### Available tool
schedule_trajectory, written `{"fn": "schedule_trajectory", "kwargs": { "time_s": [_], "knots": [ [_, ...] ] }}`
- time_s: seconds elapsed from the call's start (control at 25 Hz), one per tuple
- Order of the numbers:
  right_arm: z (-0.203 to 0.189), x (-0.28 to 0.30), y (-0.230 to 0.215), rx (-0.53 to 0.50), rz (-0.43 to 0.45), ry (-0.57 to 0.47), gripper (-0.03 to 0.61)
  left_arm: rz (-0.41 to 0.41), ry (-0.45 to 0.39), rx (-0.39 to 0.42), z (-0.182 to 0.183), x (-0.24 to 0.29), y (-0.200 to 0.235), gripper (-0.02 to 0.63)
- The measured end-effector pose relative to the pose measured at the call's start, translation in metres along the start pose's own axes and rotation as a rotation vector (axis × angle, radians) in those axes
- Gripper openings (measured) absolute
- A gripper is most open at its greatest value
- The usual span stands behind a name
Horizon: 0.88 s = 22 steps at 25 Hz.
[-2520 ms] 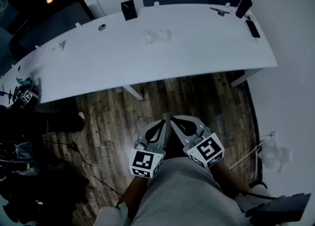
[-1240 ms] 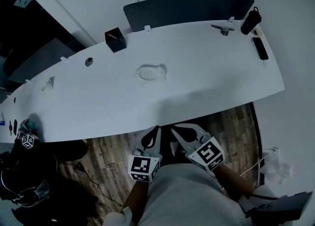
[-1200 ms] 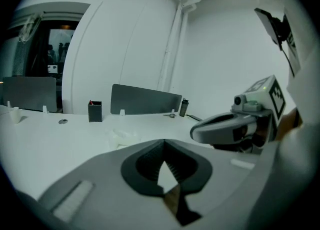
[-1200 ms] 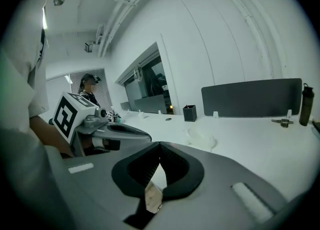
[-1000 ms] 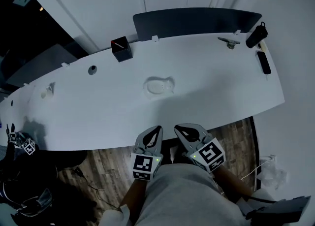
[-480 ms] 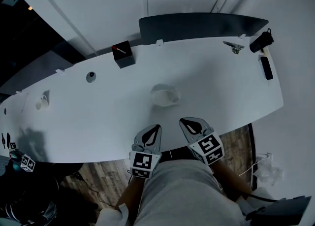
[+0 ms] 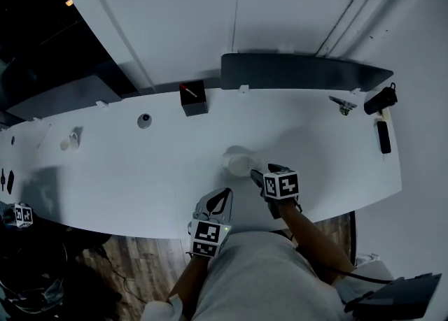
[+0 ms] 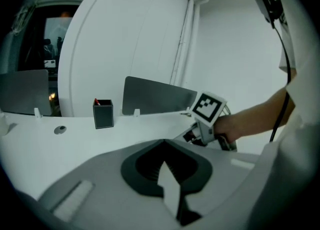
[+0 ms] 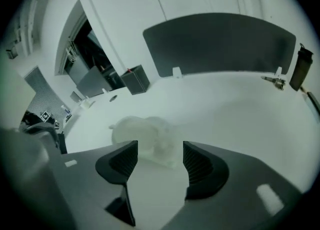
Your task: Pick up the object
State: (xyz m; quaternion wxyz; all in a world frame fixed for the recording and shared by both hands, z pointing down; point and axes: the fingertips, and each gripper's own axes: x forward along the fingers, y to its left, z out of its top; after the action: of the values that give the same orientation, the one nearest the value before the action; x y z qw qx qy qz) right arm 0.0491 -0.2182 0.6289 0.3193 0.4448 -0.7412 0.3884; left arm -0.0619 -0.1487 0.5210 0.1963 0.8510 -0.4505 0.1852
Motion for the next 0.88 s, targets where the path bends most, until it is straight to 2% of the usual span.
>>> {"fn": "schedule_trajectory", "kwargs": {
  "time_s": [0.08, 0.24, 0.36, 0.48, 0.6, 0.68, 0.88],
  "knots": [
    [0.000, 0.019, -0.014, 0.055, -0.026, 0.041, 0.288, 0.009, -0.005, -0.001, 0.002, 0.001, 0.002, 0.002],
    [-0.004, 0.043, -0.021, 0.146, -0.022, 0.095, 0.285, 0.030, -0.014, -0.005, 0.006, 0.001, 0.009, 0.002],
    [-0.006, 0.055, -0.021, 0.160, -0.015, 0.121, 0.279, 0.034, -0.017, -0.009, 0.009, 0.003, 0.013, 0.002],
    [-0.004, 0.060, -0.016, 0.110, 0.005, 0.134, 0.265, 0.034, -0.012, -0.012, 0.010, 0.004, 0.016, 0.002],
    [0.001, 0.057, -0.010, -0.018, 0.027, 0.139, 0.258, 0.026, 0.003, -0.009, 0.008, 0.007, 0.015, 0.002],
    [0.009, 0.050, -0.004, -0.145, 0.028, 0.099, 0.253, 0.019, 0.016, 0.000, 0.005, 0.009, 0.014, 0.002],
    [0.035, 0.022, 0.024, -0.586, -0.010, -0.061, 0.250, -0.026, 0.065, -0.032, -0.008, 0.015, 0.022, 0.003]
  ]
}}
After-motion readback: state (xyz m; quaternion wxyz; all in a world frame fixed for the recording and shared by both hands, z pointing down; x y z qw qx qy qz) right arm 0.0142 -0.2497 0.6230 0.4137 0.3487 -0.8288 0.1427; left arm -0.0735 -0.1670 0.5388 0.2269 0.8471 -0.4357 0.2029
